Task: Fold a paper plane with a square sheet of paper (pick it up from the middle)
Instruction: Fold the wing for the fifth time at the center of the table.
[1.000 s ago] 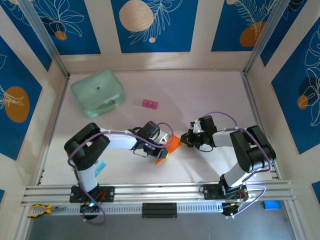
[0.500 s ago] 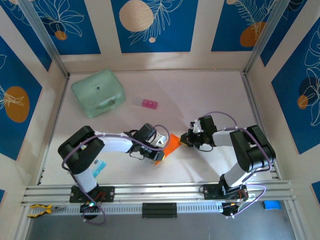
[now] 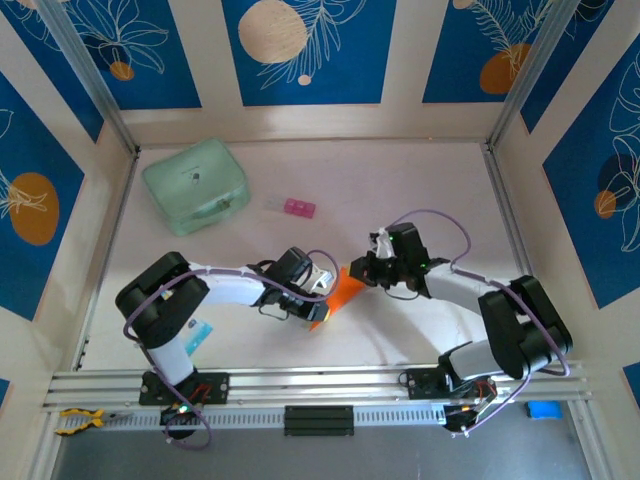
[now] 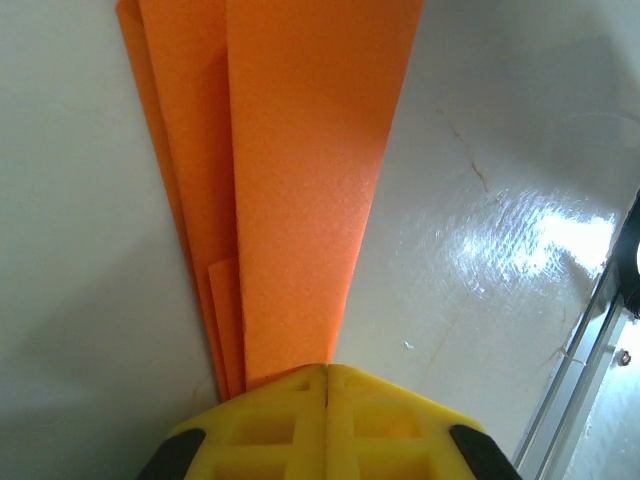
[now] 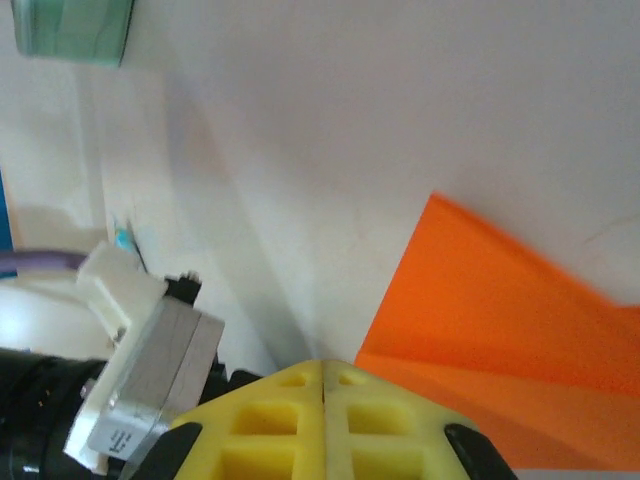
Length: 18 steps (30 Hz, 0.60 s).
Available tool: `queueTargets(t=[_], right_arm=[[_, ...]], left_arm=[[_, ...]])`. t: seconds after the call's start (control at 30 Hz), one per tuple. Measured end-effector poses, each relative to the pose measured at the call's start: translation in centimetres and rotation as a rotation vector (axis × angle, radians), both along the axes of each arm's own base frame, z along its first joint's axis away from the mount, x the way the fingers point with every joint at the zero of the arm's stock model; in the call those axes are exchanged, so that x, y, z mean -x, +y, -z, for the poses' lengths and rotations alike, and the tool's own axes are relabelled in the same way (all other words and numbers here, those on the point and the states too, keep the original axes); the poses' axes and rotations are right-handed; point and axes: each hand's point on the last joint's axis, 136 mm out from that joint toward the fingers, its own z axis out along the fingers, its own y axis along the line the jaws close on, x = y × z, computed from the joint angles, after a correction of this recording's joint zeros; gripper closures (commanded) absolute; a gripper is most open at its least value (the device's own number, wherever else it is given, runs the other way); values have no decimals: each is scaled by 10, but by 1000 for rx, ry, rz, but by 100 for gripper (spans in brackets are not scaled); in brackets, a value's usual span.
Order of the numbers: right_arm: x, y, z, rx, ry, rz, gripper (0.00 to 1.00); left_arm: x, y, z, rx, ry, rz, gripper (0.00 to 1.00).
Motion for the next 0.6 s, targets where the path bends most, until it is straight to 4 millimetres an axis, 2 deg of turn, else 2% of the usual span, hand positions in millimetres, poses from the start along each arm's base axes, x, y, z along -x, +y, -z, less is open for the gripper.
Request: queueTargets(t=[0.2, 0.37, 0.6], right_arm=[[42, 23, 23, 30, 73, -80, 96], [51, 33, 39, 50, 107, -102, 97], [49, 30, 55, 77, 140, -79, 97]], left_arm=[[0, 0, 0, -1, 3, -4, 100], [0, 0, 0, -1, 5, -7, 100], [-1, 0, 0, 5, 9, -13, 100]])
